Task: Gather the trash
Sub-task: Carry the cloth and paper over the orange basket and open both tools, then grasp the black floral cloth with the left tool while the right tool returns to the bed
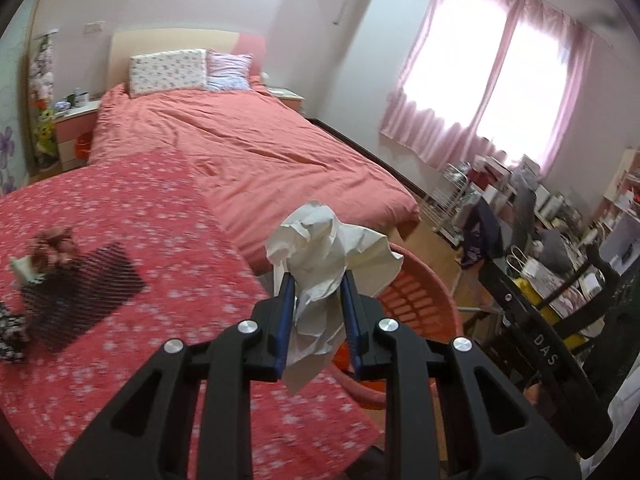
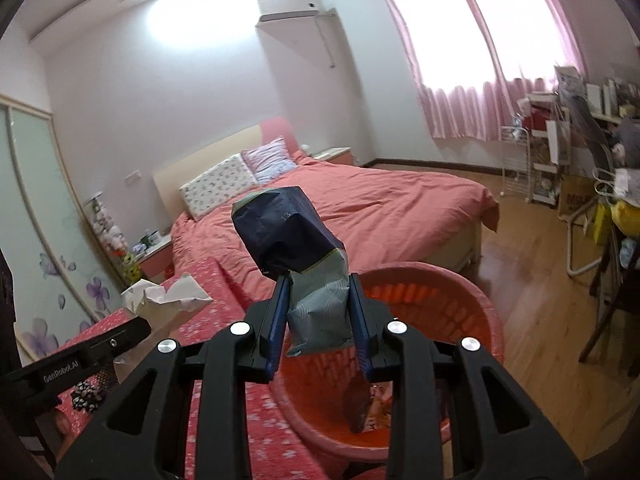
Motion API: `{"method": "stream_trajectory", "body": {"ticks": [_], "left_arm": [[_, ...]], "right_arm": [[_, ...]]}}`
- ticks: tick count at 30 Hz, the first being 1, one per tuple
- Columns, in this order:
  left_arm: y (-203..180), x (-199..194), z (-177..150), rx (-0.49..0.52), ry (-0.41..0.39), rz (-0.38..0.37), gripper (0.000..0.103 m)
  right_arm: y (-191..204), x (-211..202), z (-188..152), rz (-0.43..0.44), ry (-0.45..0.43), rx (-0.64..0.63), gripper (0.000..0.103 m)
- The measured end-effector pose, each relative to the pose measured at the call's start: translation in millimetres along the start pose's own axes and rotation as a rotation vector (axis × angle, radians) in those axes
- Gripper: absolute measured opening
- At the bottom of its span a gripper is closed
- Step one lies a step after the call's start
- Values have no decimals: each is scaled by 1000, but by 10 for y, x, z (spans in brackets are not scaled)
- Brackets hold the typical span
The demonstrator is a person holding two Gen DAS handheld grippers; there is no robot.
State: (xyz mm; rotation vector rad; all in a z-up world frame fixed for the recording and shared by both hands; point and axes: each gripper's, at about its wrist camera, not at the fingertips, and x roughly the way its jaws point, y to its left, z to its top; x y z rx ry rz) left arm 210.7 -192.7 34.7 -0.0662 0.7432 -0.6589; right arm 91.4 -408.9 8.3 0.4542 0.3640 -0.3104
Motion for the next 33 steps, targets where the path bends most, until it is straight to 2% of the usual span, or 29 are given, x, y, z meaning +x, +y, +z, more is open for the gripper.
{"method": "stream_trajectory", "body": {"ticks": [8,17,22,25,29,33], "left_arm": [[-363,484,-62,41,63,-53,24],[-533,895,-141,62,140,-74,26],[-492,1044,-202,56,175,-44,43],[-410,1076,-242,42,191,-25,46],[-234,985,-281,40,182,21,54],[-12,809,-332,53,155,99,64]], "right_arm": [[-297,120,-14,-22,31,83,30],[-513,244,-19,-16,65,154,32],[-597,313,-45,0,92,193,40],[-618,320,-70,-5,102,194,46],[-585,278,-99,-23,105,177,50],[-474,259,-115,-47,106,128,51]]}}
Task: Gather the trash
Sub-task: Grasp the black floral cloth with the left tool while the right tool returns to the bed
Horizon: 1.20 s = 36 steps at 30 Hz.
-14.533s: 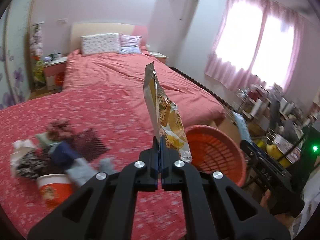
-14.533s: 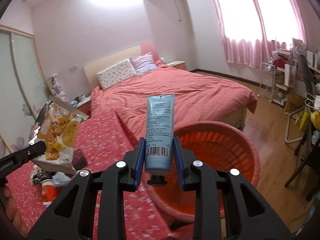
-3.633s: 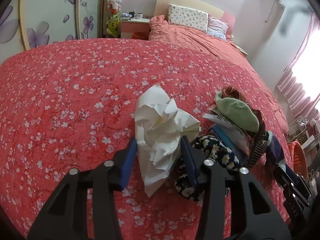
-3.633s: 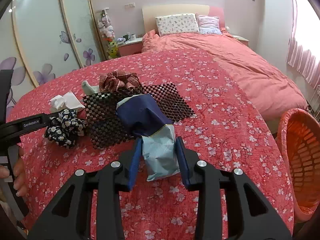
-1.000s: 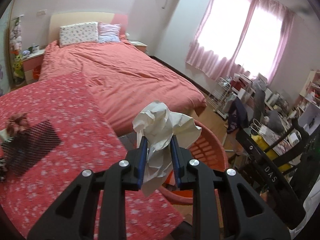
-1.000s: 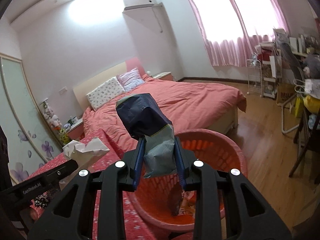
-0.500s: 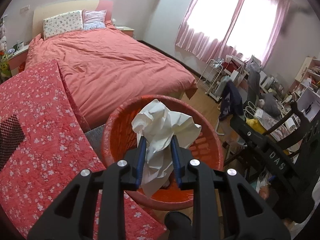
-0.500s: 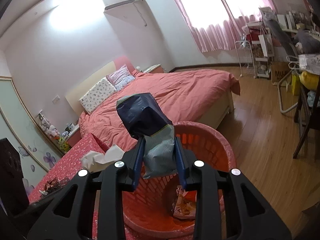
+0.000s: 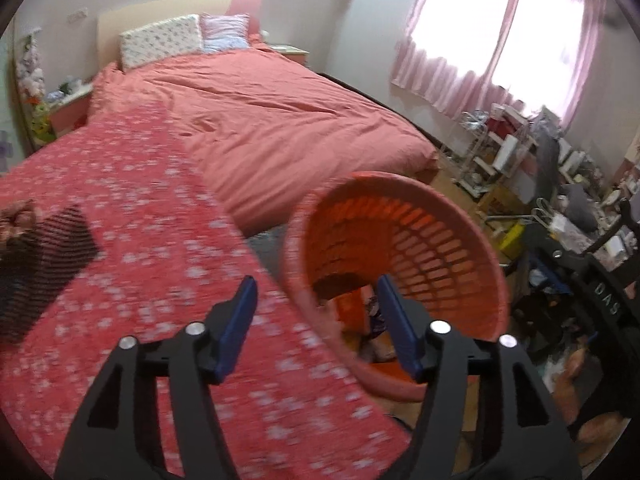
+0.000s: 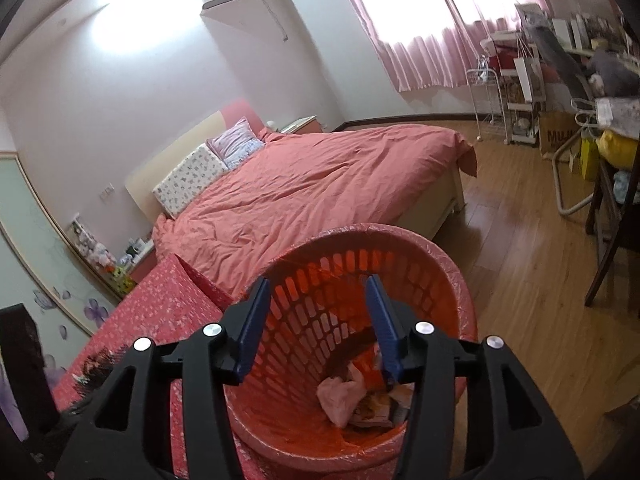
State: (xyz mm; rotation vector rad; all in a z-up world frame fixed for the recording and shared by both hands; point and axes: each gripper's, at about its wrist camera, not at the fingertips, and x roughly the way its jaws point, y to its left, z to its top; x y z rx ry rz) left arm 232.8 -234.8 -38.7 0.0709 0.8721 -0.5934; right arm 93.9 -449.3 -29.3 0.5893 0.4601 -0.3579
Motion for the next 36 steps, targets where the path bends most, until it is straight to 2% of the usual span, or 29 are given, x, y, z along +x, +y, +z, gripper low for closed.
{"method": "stream_trajectory", "body": {"ticks": [11,19,26,29,36], "left_arm": [[811,-540,-224,-46,-48,181,68],[1596,-1050,-398,-144,-97,330,71],[2426,-1417,-601,-282,-124,484,71],[2660,-1461,-671,-329,-116,501,71],[2916,-1401,-745,-395,-91,442,70]], "right_arm": [[365,-22,-132,13,31,-127,53],[744,-57,-322,69,76,-218,53],[1070,-100,-498,111,113,-289,53],[1190,-109,-568,123,124,-315,53],[1514,-122,-730,156,155,-382,53]]}}
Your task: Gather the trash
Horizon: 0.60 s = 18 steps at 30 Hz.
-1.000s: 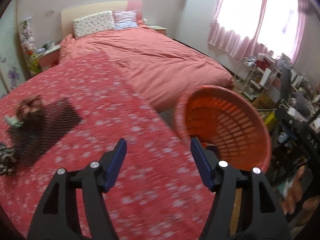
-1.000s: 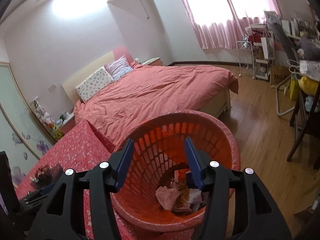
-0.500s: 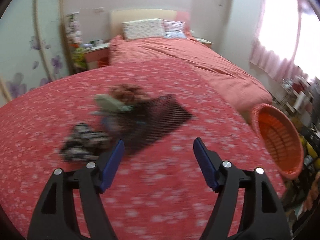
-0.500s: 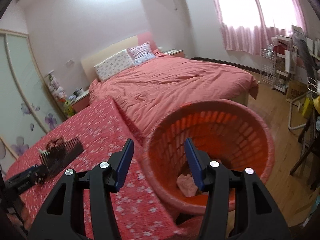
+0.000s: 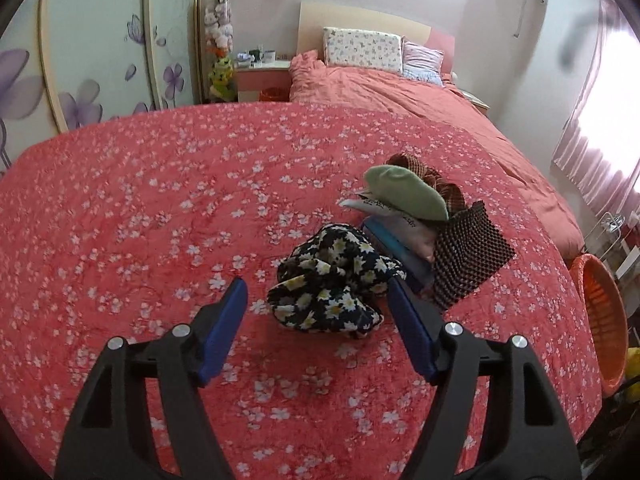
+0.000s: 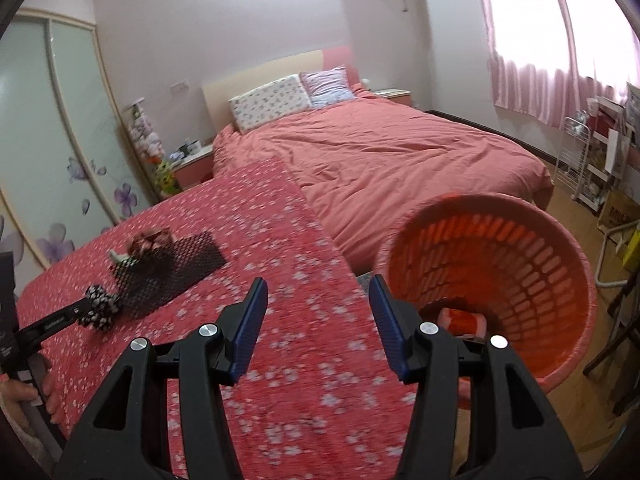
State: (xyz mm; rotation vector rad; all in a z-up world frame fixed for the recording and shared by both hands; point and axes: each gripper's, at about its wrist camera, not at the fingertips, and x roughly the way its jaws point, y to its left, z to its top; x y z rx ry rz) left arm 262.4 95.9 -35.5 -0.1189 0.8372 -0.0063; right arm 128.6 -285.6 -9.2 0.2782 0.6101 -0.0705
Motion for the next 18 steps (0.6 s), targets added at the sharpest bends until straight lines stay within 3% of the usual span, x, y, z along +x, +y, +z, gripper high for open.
{"method": "stream_trajectory", "body": {"ticks": [7,9,11,12,14,18], "left_arm": [[-60,234,-11,-28,42,-40,70],[-79,303,-32,-28,59,-43,62],[-88,376,-50,-34,84,-51,39],[-80,387,-57,-40,81,-51,37],[-64,374,-51,-46,74,-62,21],[48,271,-12,-35,35,-24,15]], "right_arm": [[254,35,-47,28,24,-56,53],[332,45,-59,35,32,-74,53],[376,46,-73,41,37,-88,53],[415,47,-80,44,40,-96,53],[449,49,-87,50,44,-106,53],[561,93,-97,67,57,-122,53]]}}
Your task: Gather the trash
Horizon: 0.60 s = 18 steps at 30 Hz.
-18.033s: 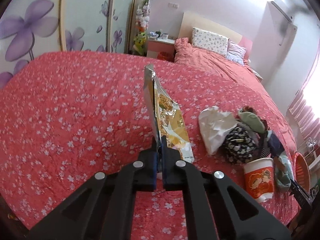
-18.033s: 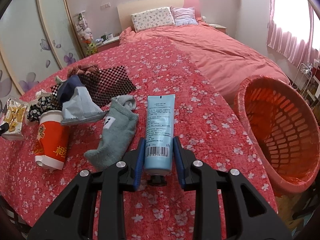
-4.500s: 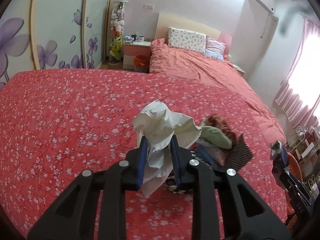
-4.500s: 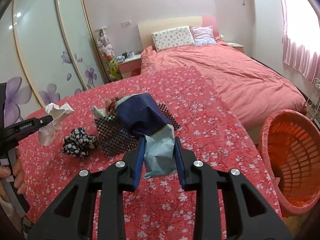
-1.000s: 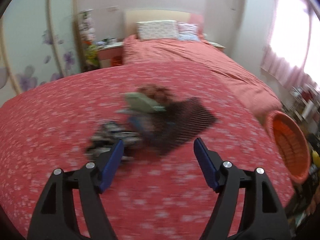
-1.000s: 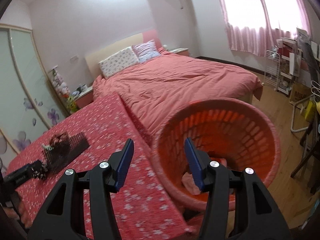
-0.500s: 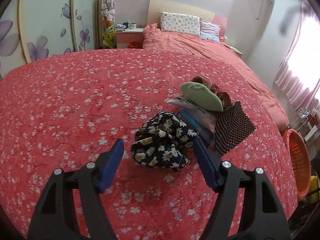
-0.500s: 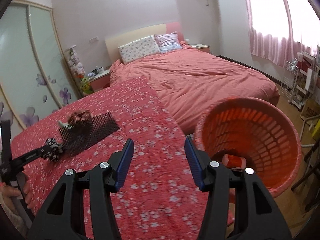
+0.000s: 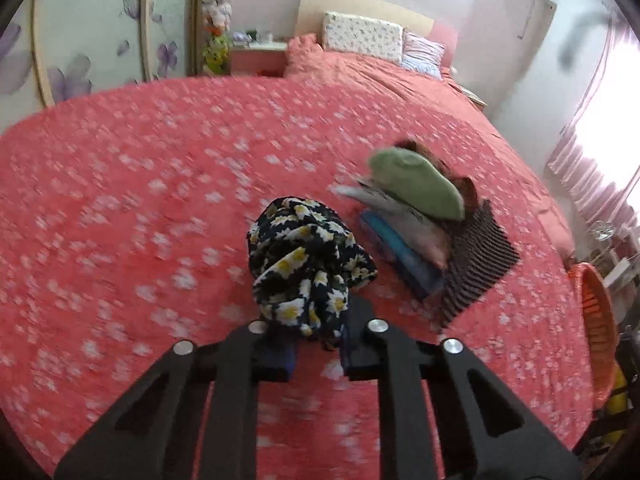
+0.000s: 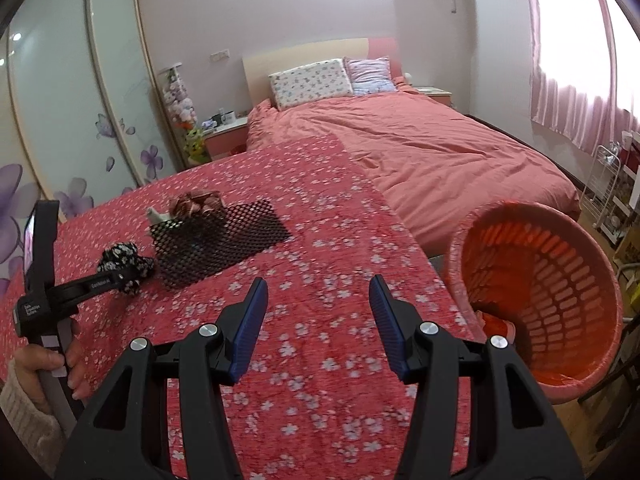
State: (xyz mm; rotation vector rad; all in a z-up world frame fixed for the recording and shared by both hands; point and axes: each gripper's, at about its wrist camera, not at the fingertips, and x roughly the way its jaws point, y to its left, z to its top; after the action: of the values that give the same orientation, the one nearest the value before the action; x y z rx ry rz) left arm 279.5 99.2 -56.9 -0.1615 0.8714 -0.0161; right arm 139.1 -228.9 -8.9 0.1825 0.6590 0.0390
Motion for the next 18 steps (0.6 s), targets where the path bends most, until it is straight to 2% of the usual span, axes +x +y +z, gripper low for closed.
{"method": "stream_trajectory", "body": {"ticks": [4,9,12,13,18], "left_arm": [[252,-98,75,3,-39,75,15],[649,-43,84,-47,-17,133,15],[766,-19,63,-59,-7,129,15],[785,-20,52,-56,-8,124,15],[862,-36,28,-69,-7,100,16]], "right_arm": [[158,90,7,29,18,-16,53],[473,283,16,82,52,-52,53],[702,444,42,119,82,-64,52],[761,493,48,129,94,-67,48],[1032,671,135,179,120,-52,40]]}}
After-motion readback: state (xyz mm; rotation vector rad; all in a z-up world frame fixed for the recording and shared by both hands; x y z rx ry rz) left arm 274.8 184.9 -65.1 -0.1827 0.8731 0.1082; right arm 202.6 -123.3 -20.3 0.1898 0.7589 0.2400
